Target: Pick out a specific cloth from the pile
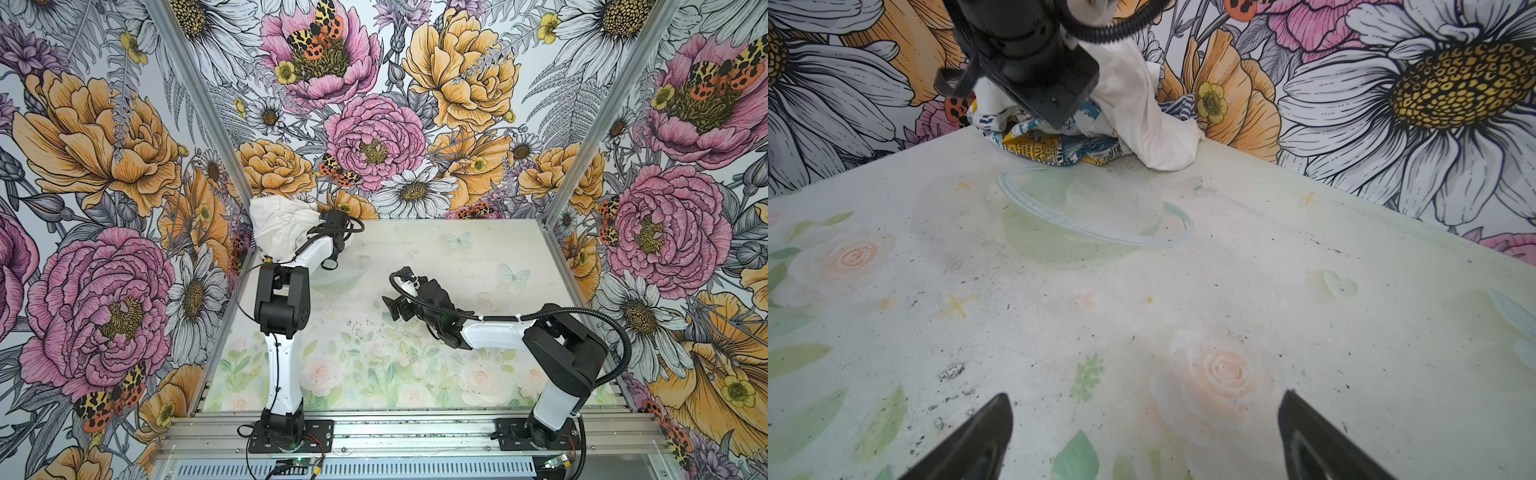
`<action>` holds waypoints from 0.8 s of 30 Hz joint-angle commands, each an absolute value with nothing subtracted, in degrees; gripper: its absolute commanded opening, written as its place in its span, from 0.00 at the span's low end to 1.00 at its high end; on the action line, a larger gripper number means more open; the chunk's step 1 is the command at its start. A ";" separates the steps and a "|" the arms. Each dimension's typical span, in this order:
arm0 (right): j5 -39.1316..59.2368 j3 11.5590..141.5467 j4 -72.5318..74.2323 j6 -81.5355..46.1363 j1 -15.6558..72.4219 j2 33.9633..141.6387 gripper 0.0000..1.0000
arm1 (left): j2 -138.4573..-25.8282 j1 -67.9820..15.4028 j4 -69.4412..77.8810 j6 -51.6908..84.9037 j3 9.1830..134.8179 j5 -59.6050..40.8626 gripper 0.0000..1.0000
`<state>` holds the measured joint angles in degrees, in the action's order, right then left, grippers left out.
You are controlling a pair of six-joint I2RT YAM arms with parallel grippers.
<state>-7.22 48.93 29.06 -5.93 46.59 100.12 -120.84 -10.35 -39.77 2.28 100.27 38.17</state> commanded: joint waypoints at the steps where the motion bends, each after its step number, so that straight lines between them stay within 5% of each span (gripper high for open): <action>1: -7.50 50.05 29.72 -5.15 46.76 98.34 1.00 | -112.04 -9.27 -38.20 0.97 102.41 39.48 0.00; 15: -7.78 50.01 29.97 -5.33 46.76 98.40 0.99 | -102.43 -8.47 -38.37 1.16 130.26 30.78 0.00; 24: -18.39 47.84 26.82 -18.20 39.09 96.42 0.99 | -114.87 -25.54 -35.60 -1.18 154.77 -1.21 0.00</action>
